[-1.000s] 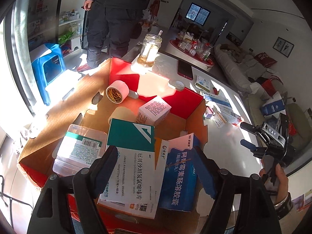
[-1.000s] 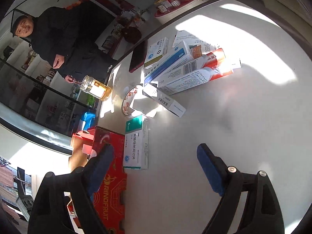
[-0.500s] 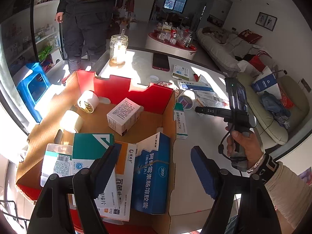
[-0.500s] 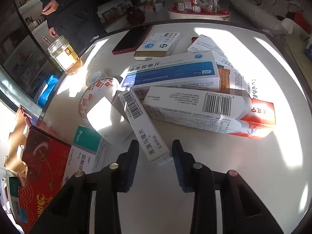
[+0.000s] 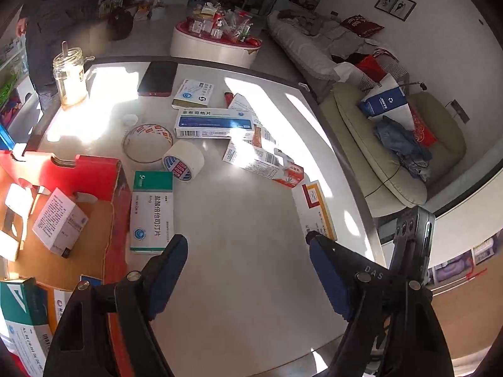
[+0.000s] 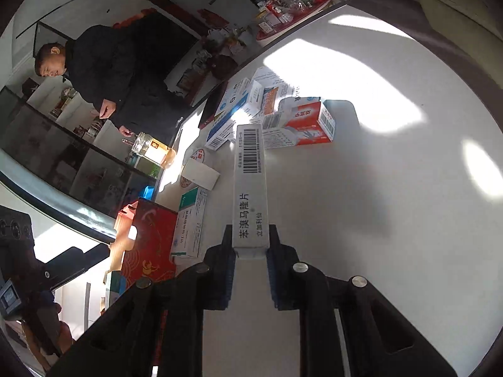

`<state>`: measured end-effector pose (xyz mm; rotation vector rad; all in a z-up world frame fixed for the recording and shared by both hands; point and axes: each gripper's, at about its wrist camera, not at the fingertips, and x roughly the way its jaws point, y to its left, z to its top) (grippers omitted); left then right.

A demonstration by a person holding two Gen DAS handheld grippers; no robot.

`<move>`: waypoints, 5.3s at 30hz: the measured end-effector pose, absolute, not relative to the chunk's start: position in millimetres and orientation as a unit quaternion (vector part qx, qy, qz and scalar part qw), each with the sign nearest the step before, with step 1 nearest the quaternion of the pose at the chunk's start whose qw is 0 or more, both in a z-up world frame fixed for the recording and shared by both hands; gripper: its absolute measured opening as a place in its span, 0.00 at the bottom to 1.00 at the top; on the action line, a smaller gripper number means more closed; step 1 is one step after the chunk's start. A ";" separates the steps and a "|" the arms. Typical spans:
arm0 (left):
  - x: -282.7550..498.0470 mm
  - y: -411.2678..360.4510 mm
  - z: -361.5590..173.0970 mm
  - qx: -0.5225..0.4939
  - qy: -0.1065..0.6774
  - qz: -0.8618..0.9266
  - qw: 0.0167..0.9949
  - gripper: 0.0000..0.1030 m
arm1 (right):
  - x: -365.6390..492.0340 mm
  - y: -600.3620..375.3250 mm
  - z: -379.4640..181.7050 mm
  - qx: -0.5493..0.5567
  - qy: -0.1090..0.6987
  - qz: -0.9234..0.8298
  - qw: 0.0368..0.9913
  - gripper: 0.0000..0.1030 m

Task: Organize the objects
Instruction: 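Grasp the white barcode tablet box on the table with the right gripper, then grasp the white-and-red Daktarin box with the left gripper while the right holds the tablet box, then carry the Daktarin box with the left gripper over the cardboard box while the right carries the tablet box, then open the left gripper to drop the Daktarin box while the right drops the tablet box into the box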

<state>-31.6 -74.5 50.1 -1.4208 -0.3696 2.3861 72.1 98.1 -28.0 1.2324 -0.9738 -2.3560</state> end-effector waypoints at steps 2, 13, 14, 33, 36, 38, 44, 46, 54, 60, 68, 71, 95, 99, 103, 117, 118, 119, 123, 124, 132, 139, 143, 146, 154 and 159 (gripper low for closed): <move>-60.5 -43.7 38.4 -0.523 -0.136 0.824 0.169 0.82 | 97.1 125.3 -30.0 0.419 -0.370 -0.817 0.143 0.17; -169.4 39.7 -37.4 -0.584 -0.278 0.763 0.017 0.82 | 158.5 190.4 -30.8 0.363 -0.463 -0.795 0.146 0.18; -171.9 42.0 -41.9 -0.584 -0.281 0.762 0.010 0.82 | 160.6 192.0 -31.7 0.360 -0.467 -0.794 0.148 0.18; -139.7 21.1 -38.7 -0.602 -0.215 0.769 0.027 0.34 | 162.5 206.4 -44.4 0.353 -0.489 -0.783 0.150 0.18; -125.8 15.0 -36.1 -0.597 -0.208 0.773 0.048 0.30 | 161.6 202.5 -46.4 0.363 -0.480 -0.785 0.148 0.18; -119.9 12.9 -37.2 -0.598 -0.215 0.770 0.063 0.29 | 160.9 198.6 -48.2 0.371 -0.474 -0.785 0.146 0.18; -88.6 -1.5 -28.8 -0.590 -0.209 0.773 0.104 0.27 | 162.9 191.8 -45.9 0.373 -0.468 -0.786 0.154 0.18; -77.9 -5.4 -22.4 -0.581 -0.197 0.781 0.117 0.27 | 165.0 191.3 -45.1 0.373 -0.470 -0.784 0.158 0.18; -61.0 1.8 3.2 -0.550 -0.154 0.807 0.151 0.26 | 170.3 187.8 -38.0 0.376 -0.462 -0.788 0.159 0.18; -29.8 -19.2 32.8 -0.513 -0.193 0.820 0.168 0.26 | 171.6 173.1 -28.3 0.380 -0.453 -0.787 0.175 0.18; 24.9 -79.5 99.9 -0.450 -0.204 0.853 0.167 0.26 | 161.9 141.6 -7.0 0.377 -0.429 -0.803 0.167 0.18; 46.5 -100.8 123.0 -0.431 -0.189 0.868 0.157 0.26 | 158.1 125.6 9.0 0.362 -0.412 -0.824 0.144 0.18; 142.4 -199.6 174.5 -0.344 -0.205 0.912 0.089 0.26 | 139.5 38.1 63.8 0.356 -0.386 -0.830 0.189 0.18; 151.3 -211.3 190.7 -0.317 -0.208 0.922 0.075 0.26 | 143.5 37.6 67.8 0.353 -0.379 -0.834 0.191 0.18; 169.0 -228.0 227.2 -0.266 -0.199 0.942 0.051 0.26 | 145.7 37.4 72.8 0.349 -0.371 -0.838 0.196 0.18; 282.6 -307.2 358.6 -0.053 -0.143 0.982 -0.112 0.26 | 146.4 29.7 75.9 0.348 -0.364 -0.836 0.219 0.18; 288.0 -308.3 364.6 -0.047 -0.137 0.982 -0.119 0.26 | 146.0 28.5 77.1 0.348 -0.363 -0.835 0.222 0.18; 290.8 -309.3 369.3 -0.045 -0.131 0.983 -0.122 0.26 | 145.8 27.3 78.2 0.347 -0.361 -0.836 0.223 0.18; 289.0 -305.5 373.8 -0.052 -0.113 0.985 -0.116 0.26 | 145.3 22.0 79.5 0.350 -0.355 -0.837 0.227 0.18; 283.7 -304.2 371.8 -0.060 -0.114 0.985 -0.111 0.26 | 144.4 20.7 78.7 0.351 -0.355 -0.836 0.229 0.18; 231.1 -291.6 313.9 -0.145 -0.141 0.977 -0.068 0.26 | 147.4 1.6 100.5 0.339 -0.327 -0.838 0.277 0.18; 155.4 -292.0 177.4 -0.311 -0.201 0.928 -0.041 0.26 | 119.3 -87.9 109.1 0.377 -0.278 -0.807 0.360 0.18; 127.3 -294.7 115.6 -0.360 -0.231 0.902 -0.065 0.35 | 89.9 -141.6 100.4 0.407 -0.234 -0.805 0.362 0.18; 117.3 -289.0 92.7 -0.377 -0.245 0.890 -0.081 0.63 | 69.6 -163.2 89.2 0.437 -0.196 -0.808 0.344 0.64; 80.0 -190.1 87.8 -0.381 -0.158 0.911 -0.029 0.79 | 59.7 -64.1 80.6 0.395 -0.120 -0.895 0.169 0.90; 38.2 -83.5 49.9 -0.396 -0.085 0.913 0.039 0.81 | 53.2 41.7 21.3 0.435 -0.132 -0.890 0.021 0.90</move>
